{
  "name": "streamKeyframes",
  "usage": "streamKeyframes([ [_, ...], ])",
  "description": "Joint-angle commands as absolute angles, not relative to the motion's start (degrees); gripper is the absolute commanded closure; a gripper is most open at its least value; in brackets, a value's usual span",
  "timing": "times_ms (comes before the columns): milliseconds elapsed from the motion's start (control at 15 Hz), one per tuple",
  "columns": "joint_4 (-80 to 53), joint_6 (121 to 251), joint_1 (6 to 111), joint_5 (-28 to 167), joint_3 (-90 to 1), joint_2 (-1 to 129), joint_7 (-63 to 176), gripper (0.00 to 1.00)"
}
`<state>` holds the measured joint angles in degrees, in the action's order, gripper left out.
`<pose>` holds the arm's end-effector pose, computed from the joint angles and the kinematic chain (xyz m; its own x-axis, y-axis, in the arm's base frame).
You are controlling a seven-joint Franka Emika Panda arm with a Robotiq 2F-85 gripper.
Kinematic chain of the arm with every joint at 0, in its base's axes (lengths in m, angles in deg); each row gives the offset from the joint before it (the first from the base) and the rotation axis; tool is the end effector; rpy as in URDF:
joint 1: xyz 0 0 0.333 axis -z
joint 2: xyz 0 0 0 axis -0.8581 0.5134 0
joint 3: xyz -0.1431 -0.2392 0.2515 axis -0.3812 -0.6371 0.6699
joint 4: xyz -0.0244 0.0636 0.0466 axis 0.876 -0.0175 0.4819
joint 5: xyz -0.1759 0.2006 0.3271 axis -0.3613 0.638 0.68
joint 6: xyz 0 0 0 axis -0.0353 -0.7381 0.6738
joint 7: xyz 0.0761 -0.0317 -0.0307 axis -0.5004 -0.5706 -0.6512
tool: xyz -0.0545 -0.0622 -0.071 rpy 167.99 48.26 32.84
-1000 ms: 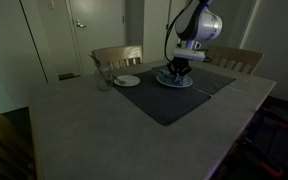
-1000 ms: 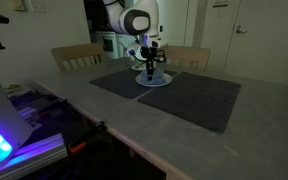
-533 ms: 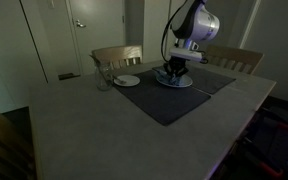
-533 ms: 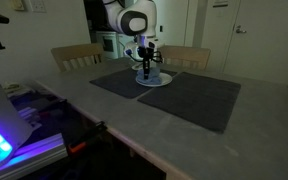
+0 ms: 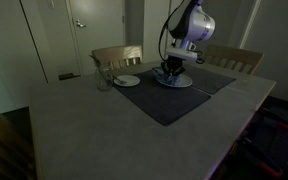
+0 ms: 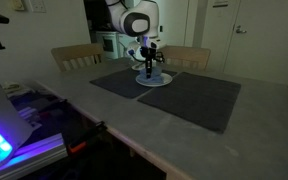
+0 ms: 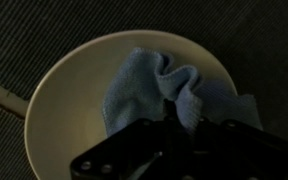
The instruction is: Use the blue towel to wipe the plate
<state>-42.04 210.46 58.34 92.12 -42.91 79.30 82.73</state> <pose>0.6264 -0.0327 0.1821 0.6396 -0.7686 0.0134 -0.7565 -0.6325 -0.1662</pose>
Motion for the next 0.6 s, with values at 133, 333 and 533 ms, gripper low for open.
streamKeyframes([
  [133, -35.5, 211.8, 58.8, 92.6, -44.2, 86.6, 82.7, 0.98],
  [333, -34.8, 213.1, 58.1, 91.1, -46.7, 87.3, 83.2, 0.98],
  [533, -35.2, 213.8, 57.8, 90.0, -49.5, 87.0, 83.5, 0.98],
])
